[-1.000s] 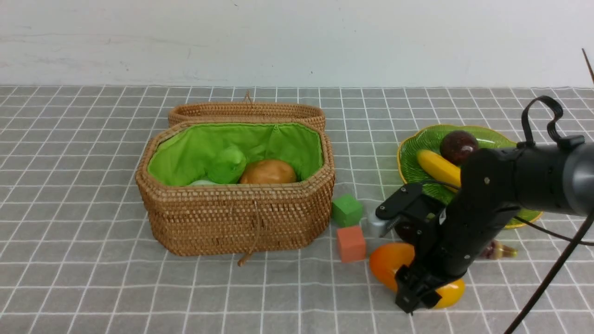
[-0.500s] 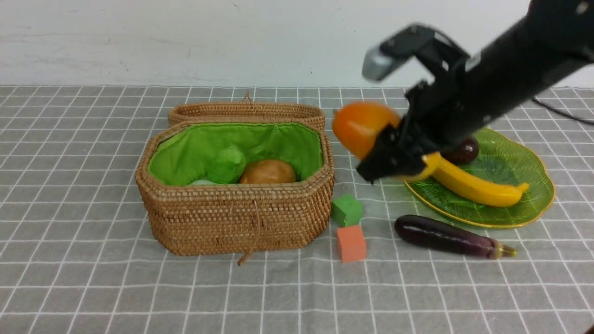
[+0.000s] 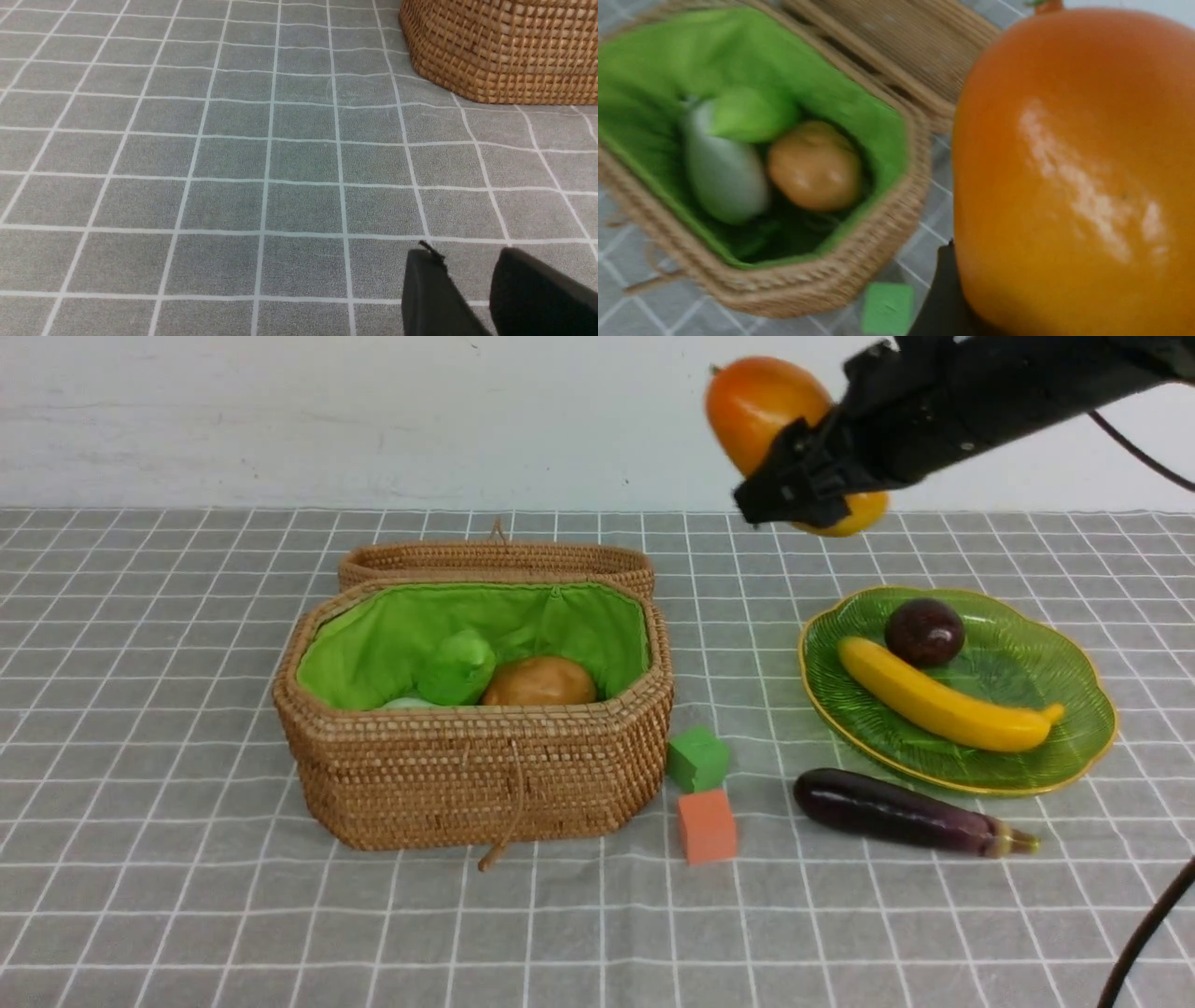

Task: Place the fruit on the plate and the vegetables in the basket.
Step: Use the right arm to grab a mango and put it into the right plate

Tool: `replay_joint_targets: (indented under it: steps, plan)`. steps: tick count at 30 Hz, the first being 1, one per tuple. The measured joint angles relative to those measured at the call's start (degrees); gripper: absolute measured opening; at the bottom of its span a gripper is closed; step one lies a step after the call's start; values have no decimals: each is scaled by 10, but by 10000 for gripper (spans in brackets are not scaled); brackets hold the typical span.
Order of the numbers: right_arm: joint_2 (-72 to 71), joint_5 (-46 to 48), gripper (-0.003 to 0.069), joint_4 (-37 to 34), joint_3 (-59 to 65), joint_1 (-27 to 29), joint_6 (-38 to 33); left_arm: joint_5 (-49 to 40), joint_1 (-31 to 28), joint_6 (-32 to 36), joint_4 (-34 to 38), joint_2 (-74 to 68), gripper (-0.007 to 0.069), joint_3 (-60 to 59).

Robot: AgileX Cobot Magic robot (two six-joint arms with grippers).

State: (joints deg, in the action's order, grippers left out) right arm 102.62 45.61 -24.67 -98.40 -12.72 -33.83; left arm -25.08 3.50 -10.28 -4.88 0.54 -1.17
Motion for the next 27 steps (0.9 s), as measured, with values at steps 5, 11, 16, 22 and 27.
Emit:
replay_joint_targets:
  steps: [5,11,16,22,27]
  plan:
    - [64,40,562,32,14,66,49,0,0,0,0,0,204,0]
    - [140,45,562,44,34,77,49,0,0,0,0,0,208,0]
    - [161,44,562,44,36,76,62,0,0,0,0,0,213,0]
    - [152,43,663,60,36,76,77,0,0,0,-1,0,215,0]
    - [113,55,660,63,36,76,94,0,0,0,-2,0,218,0]
